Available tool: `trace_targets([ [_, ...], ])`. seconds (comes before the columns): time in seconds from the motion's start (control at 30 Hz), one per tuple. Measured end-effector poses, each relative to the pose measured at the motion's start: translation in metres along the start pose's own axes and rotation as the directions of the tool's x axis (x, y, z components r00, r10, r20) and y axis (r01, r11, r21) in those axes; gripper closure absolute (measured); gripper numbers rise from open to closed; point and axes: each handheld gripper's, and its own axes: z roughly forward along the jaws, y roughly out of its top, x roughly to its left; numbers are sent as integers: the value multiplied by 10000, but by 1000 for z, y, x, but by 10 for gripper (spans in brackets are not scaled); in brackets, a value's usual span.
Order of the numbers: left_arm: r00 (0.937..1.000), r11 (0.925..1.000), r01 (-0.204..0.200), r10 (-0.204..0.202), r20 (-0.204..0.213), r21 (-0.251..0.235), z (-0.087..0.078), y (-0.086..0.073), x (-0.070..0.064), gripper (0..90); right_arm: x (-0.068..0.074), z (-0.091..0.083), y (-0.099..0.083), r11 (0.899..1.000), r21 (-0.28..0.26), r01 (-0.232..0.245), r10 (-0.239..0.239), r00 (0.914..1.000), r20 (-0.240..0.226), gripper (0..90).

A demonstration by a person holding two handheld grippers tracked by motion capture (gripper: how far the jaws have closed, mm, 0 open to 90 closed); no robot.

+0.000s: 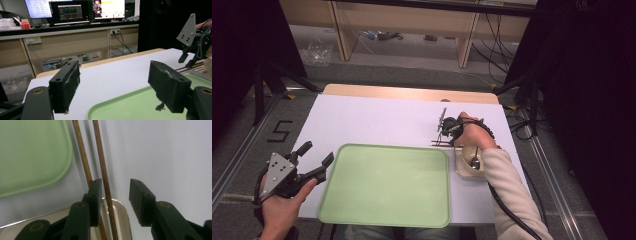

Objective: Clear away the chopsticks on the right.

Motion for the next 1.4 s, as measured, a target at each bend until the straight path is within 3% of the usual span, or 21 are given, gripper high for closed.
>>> trace_targets([
  [0.17, 10000, 10000, 57, -57, -7, -43, 0, 0, 0, 251, 0, 3, 0, 9999, 129, -17, 18, 9999, -100, 633],
  [0.23, 10000, 10000, 48, -48, -12, -29, 0, 0, 0, 251, -3, 4, 0, 9996, 22, 283, -283, 9996, -35, 633],
  [0.33, 10000, 10000, 48, -48, -7, -26, 0, 0, 0, 251, -1, 4, 1, 9999, 97, 138, -137, 9998, -118, 644],
  [0.37, 10000, 10000, 50, -50, -8, -25, 0, 0, 0, 251, 0, 4, 2, 9999, 147, -48, 51, 9999, -164, 652],
  [0.57, 10000, 10000, 51, -51, -6, -35, 0, 0, 0, 251, 0, 5, 2, 9998, 222, -20, 26, 9996, -291, 707],
  [0.7, 10000, 10000, 52, -52, -8, -26, 0, 0, 0, 251, -1, 8, 2, 9995, 126, 305, -302, 9992, -265, 727],
  [0.8, 10000, 10000, 53, -53, -3, -17, 0, 0, 0, 251, 2, 9, 4, 9995, 329, -5, 17, 9993, -375, 750],
  [0.83, 10000, 10000, 58, -58, -5, -23, 0, 0, 0, 251, 0, 10, 3, 9994, 245, 238, -229, 9991, -365, 760],
  [1.0, 10000, 10000, 58, -58, -6, -32, 0, 0, 0, 251, 1, 11, 5, 9989, 336, 339, -321, 9981, -534, 825],
  [1.4, 10000, 10000, 46, -46, -4, -30, 0, 0, 0, 252, 2, 10, 6, 9986, 284, 442, -433, 9986, -306, 857],
])
